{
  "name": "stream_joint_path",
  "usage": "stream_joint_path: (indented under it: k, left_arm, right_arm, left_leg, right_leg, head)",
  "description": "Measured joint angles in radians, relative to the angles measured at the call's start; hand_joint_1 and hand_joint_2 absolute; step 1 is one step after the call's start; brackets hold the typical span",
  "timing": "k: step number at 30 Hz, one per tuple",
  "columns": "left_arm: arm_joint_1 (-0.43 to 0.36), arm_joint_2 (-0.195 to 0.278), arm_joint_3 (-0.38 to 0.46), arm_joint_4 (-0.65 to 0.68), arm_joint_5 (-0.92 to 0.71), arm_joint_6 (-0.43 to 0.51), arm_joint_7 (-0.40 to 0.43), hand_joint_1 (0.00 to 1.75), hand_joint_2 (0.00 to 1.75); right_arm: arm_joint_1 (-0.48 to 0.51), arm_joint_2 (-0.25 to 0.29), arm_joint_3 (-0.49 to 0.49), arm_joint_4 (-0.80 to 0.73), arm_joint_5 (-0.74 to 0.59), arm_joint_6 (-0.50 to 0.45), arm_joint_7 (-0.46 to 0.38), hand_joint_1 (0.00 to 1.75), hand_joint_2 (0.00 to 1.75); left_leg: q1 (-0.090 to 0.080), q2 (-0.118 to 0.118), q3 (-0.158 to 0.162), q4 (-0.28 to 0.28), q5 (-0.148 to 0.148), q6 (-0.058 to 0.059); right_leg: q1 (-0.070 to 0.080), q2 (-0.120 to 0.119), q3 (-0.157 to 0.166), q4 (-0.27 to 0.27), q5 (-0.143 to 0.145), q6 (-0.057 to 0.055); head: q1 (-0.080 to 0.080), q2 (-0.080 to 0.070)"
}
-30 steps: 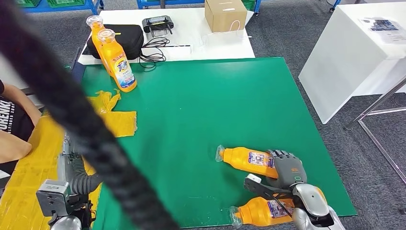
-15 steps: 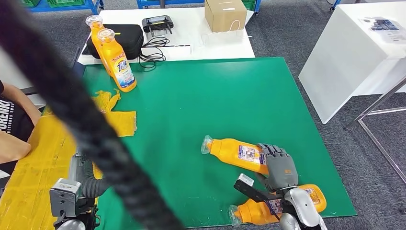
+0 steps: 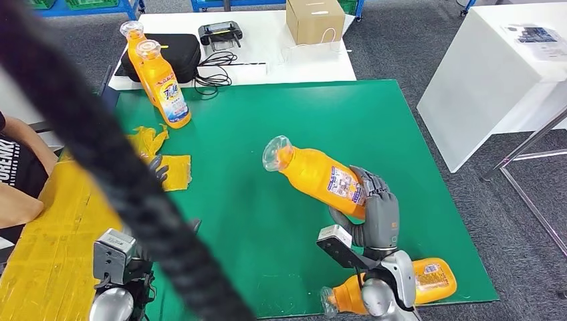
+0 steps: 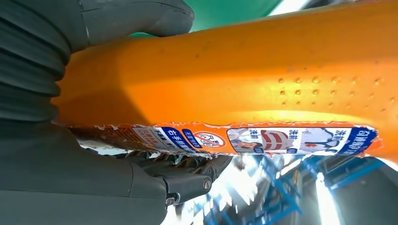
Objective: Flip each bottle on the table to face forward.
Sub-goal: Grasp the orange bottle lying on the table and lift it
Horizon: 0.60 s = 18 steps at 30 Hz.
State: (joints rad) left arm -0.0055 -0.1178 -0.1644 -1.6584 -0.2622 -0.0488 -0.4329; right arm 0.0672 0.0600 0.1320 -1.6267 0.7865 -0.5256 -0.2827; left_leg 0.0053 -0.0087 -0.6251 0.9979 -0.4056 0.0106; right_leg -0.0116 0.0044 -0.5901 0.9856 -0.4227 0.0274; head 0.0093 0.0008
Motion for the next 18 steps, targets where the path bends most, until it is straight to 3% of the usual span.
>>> stream_joint_path:
  k: [7, 18]
  left_arm:
    - [-0.064, 0.007, -0.044, 0.041, 0.118, -0.12, 0.016, 0.0, 1.75]
    - [-0.103, 0.013, -0.077, 0.078, 0.136, -0.134, 0.02, 0.0, 1.75]
  right_arm:
    - [-0.086, 0.039, 0.071, 0.029, -0.107, 0.062, -0.053, 1.75, 1.75]
    - [-0.143, 0.056, 0.105, 0.086, -0.127, 0.073, -0.054, 1.75, 1.75]
  left_leg:
    - [0.0, 0.0, 0.0, 0.0, 0.0, 0.0]
    - [0.0, 0.0, -0.001, 0.0, 0.0, -0.001]
  right_leg:
    - [0.0, 0.0, -0.001, 0.0, 0.0, 0.0]
    - [0.0, 0.0, -0.001, 0.0, 0.0, 0.0]
  head:
    - [0.0, 0.0]
    - [0.0, 0.0]
